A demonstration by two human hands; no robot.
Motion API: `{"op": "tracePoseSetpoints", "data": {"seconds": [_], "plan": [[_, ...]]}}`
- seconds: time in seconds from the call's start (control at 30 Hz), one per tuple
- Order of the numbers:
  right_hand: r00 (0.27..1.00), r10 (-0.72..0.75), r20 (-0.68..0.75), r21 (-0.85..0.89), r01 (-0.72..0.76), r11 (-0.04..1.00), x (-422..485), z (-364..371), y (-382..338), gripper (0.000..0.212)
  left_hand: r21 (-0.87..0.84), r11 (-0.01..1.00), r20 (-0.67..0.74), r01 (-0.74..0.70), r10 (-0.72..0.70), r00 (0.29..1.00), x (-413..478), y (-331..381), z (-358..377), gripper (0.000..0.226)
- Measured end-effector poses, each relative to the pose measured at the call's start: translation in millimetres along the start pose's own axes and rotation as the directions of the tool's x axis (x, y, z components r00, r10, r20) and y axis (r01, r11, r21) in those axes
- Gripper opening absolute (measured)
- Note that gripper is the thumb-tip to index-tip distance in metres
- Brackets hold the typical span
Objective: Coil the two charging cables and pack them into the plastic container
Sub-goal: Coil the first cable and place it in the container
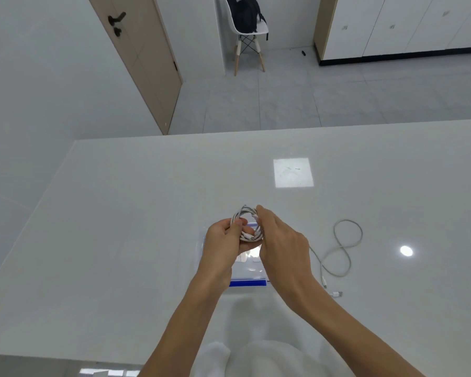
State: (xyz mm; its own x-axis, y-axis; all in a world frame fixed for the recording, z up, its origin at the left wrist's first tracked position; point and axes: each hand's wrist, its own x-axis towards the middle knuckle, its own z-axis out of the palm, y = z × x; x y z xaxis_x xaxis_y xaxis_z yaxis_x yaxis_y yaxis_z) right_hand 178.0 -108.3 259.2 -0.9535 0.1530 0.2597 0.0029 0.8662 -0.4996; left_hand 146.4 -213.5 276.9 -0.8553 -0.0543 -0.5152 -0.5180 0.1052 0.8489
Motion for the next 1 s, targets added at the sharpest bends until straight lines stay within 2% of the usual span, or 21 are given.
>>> {"op": "tracePoseSetpoints", "data": {"seconds": [0.07,0.13,0.23,0.37,0.43,0.5,0.57,0.6,0.63,0.67,0.73,0.8,0.87,1.0], "plan": [[0.993,-0.058,-0.098,0.186,0.076,0.98,-2.6,1.0,3.0,0.036,-0.181,0.98,0.085,0.077,-0.063,0.994,-4.5,9.4,-2.3,0.026],[0.989,-0.049,-0.137,0.294,0.087,0.952,-0.1,-2.2,4.2,0.034,-0.345,0.925,0.182,0.159,-0.1,0.978,-8.0,16.6,-4.8,0.027],[0.992,0.03,-0.119,0.493,0.033,0.87,2.3,-5.5,3.8,0.031,-0.438,0.862,0.266,0.256,-0.148,0.953,-11.5,21.5,-7.4,0.024],[0.98,0.185,0.072,0.783,-0.171,0.598,4.2,-13.3,5.0,0.021,-0.441,0.848,0.311,0.295,-0.164,0.936,-12.9,22.8,-10.7,0.026],[0.962,0.197,0.188,0.888,-0.252,0.384,4.8,-15.2,8.3,0.019,-0.439,0.847,0.324,0.3,-0.162,0.932,-11.4,24.5,-15.0,0.028],[0.943,0.188,0.274,0.932,-0.308,0.191,5.2,-14.7,11.7,0.018,-0.438,0.847,0.337,0.301,-0.155,0.929,-10.8,27.0,-18.7,0.027],[0.932,0.182,0.313,0.938,-0.334,0.095,5.6,-14.5,16.5,0.017,-0.431,0.85,0.358,0.304,-0.148,0.922,-10.7,28.8,-21.1,0.027],[0.936,0.167,0.309,0.939,-0.328,0.102,5.4,-14.4,19.4,0.016,-0.429,0.849,0.364,0.308,-0.149,0.919,-10.6,28.9,-21.4,0.026],[0.95,0.136,0.282,0.939,-0.302,0.162,4.3,-13.9,22.9,0.016,-0.432,0.845,0.363,0.313,-0.155,0.919,-10.4,28.2,-22.2,0.026],[0.97,0.083,0.231,0.929,-0.245,0.279,2.3,-12.6,28.0,0.018,-0.437,0.842,0.353,0.315,-0.162,0.922,-9.7,26.9,-23.1,0.025],[0.987,-0.107,0.12,0.815,-0.036,0.579,-4.0,-6.3,40.4,0.024,-0.432,0.851,0.314,0.298,-0.167,0.934,-7.4,22.0,-24.4,0.024],[0.955,-0.28,0.098,0.652,0.151,0.743,-8.3,0.0,53.3,0.027,-0.414,0.866,0.28,0.279,-0.171,0.945,-5.9,14.9,-25.4,0.024],[0.922,-0.368,0.12,0.544,0.248,0.801,-7.4,5.1,61.9,0.03,-0.416,0.865,0.262,0.282,-0.183,0.948,-4.3,7.5,-26.7,0.027],[0.891,-0.419,0.175,0.459,0.303,0.835,-2.9,14.4,60.9,0.033,-0.424,0.862,0.224,0.277,-0.196,0.955,-1.5,-3.8,-36.1,0.027]]}}
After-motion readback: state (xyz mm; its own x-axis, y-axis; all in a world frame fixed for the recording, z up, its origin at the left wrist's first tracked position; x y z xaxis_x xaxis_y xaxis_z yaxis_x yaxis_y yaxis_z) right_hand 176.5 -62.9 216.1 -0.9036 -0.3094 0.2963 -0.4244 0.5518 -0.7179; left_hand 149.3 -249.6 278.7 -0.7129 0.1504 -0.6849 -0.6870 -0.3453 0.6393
